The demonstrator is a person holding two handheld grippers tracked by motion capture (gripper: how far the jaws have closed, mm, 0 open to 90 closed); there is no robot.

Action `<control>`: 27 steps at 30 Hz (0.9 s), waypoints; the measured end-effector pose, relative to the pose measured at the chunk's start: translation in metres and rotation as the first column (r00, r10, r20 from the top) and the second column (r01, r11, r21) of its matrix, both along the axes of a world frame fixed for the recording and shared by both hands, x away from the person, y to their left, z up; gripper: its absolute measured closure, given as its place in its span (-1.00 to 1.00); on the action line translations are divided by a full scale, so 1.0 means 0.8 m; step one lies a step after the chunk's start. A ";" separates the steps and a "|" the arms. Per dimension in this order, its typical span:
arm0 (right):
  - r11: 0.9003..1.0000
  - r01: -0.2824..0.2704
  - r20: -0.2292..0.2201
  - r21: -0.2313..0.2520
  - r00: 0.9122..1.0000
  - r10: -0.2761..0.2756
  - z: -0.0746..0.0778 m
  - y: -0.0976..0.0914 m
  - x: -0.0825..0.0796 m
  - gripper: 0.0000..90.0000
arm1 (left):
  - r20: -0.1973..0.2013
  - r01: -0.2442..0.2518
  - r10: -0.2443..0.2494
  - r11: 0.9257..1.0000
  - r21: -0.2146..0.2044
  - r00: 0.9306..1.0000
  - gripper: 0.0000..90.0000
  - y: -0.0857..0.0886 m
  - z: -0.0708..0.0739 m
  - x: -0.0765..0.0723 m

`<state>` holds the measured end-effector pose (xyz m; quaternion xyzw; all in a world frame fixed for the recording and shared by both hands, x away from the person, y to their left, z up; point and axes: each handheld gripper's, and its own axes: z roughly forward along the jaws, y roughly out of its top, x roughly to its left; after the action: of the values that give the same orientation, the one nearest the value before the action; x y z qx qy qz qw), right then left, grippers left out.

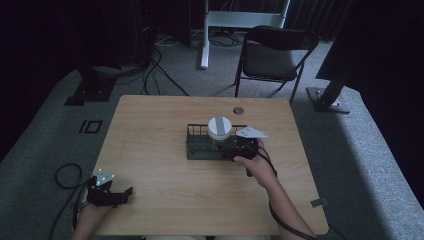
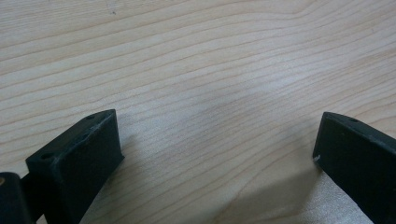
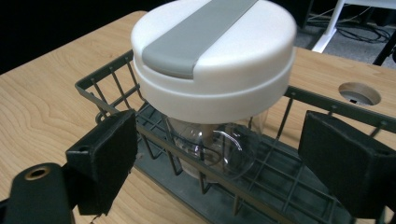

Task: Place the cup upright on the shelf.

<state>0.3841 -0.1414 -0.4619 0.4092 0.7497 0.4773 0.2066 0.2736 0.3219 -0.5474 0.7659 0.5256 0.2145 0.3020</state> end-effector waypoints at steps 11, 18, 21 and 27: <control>1.000 0.008 0.030 0.021 1.000 -0.009 0.003 -0.019 -0.017 -0.74 | 0.000 0.000 0.000 1.000 0.000 1.000 -0.97 0.000 0.000 0.000; 0.999 0.025 0.046 0.021 0.999 -0.026 0.001 -0.038 -0.032 -0.74 | 0.000 0.000 0.000 1.000 0.000 1.000 -0.97 0.000 0.000 0.000; 0.999 0.029 0.049 0.020 0.998 -0.030 0.000 -0.045 -0.037 -0.74 | 0.000 0.000 0.000 1.000 0.000 1.000 -0.97 0.000 0.000 0.000; 0.999 0.042 0.042 0.007 0.998 -0.042 -0.007 -0.059 -0.047 -0.74 | 0.000 0.000 0.000 1.000 0.000 1.000 -0.97 0.000 0.000 0.000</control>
<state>0.3464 -0.1886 -0.4679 0.4152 0.7349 0.4838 0.2312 0.2736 0.3219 -0.5474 0.7659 0.5256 0.2145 0.3019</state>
